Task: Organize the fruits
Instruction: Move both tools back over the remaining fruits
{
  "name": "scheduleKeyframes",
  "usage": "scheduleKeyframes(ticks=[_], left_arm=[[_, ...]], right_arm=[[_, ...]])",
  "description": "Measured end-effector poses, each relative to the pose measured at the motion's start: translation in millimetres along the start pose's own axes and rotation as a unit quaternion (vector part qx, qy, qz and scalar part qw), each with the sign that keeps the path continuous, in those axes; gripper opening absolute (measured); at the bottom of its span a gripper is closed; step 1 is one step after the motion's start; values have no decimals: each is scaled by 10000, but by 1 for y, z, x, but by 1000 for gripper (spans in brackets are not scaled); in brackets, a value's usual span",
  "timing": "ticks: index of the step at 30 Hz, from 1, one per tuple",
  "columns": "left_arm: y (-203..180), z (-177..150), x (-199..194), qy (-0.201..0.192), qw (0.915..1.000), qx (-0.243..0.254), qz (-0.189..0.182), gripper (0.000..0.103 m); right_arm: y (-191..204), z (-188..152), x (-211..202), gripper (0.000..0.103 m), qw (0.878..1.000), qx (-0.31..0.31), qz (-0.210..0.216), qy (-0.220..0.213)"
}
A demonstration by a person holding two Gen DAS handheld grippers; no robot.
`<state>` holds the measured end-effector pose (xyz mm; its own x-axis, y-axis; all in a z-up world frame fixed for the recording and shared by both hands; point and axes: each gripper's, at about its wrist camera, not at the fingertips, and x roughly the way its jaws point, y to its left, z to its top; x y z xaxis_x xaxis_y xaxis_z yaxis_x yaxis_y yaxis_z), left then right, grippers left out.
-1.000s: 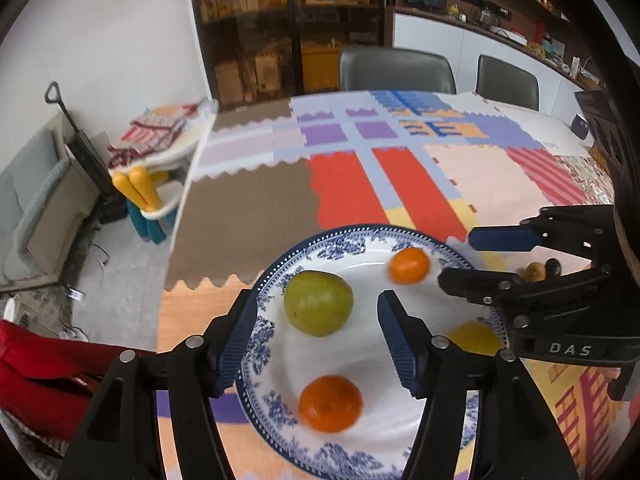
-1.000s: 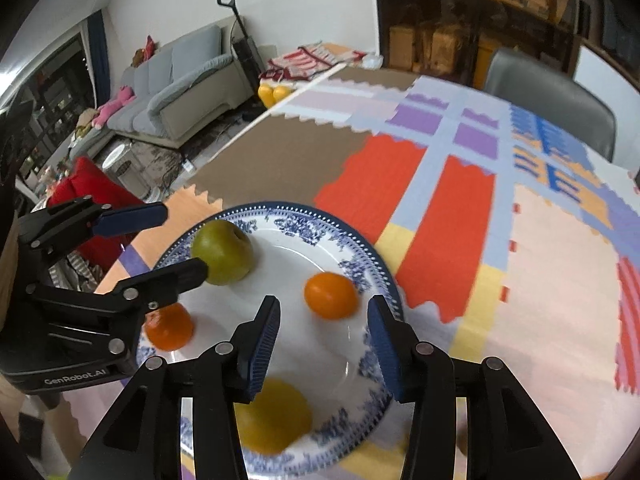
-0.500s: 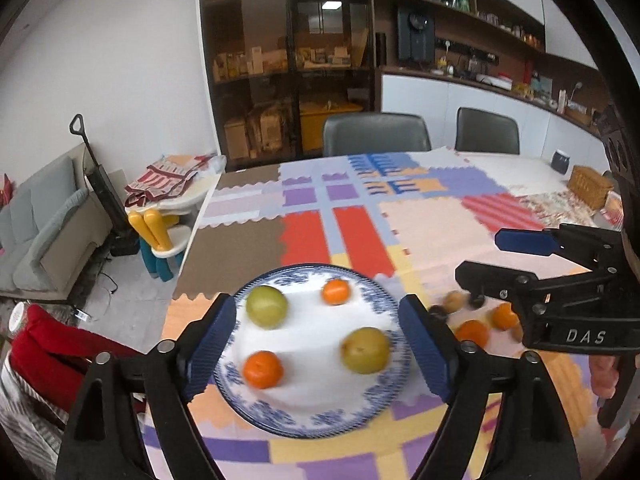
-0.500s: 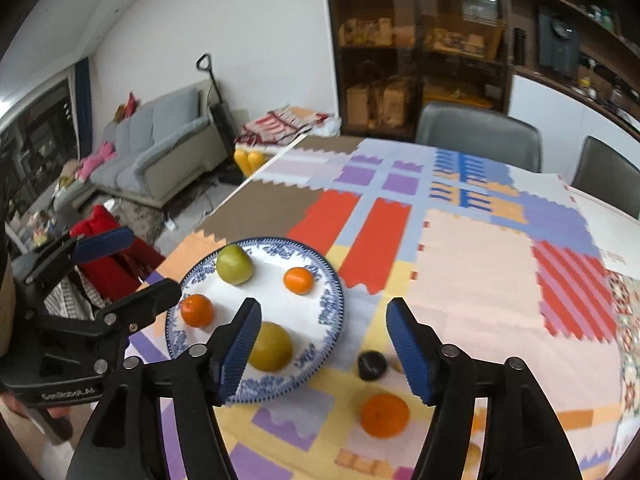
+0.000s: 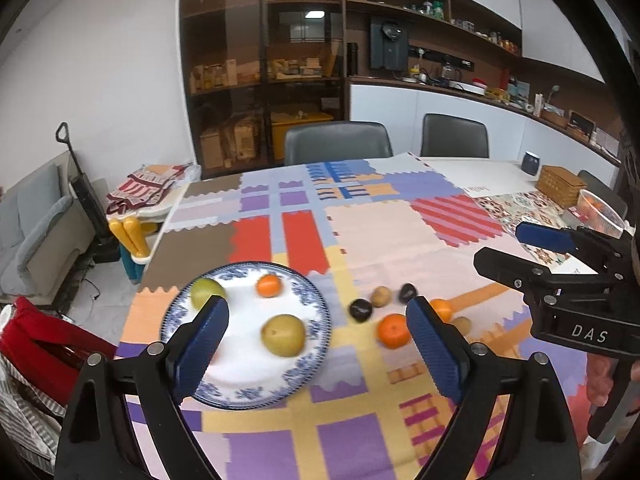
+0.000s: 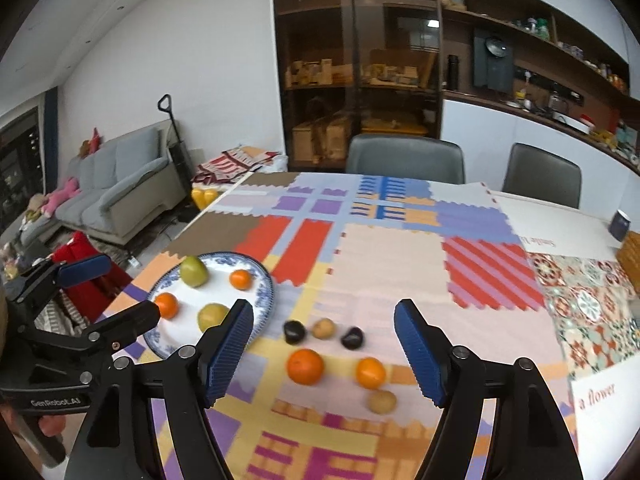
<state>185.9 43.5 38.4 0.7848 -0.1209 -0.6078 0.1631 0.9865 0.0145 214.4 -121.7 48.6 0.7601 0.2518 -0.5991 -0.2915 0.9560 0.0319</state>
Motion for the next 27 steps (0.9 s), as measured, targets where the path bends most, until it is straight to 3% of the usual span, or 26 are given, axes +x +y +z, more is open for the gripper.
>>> scheduleKeyframes(ticks=[15, 27], left_arm=[[-44, -15, 38, 374, 9978, 466, -276, 91], [-53, -34, 84, 799, 9929, 654, -592, 91]], right_arm=[[-48, -44, 0, 74, 9981, 360, -311, 389], [-62, -74, 33, 74, 9936, 497, -366, 947]])
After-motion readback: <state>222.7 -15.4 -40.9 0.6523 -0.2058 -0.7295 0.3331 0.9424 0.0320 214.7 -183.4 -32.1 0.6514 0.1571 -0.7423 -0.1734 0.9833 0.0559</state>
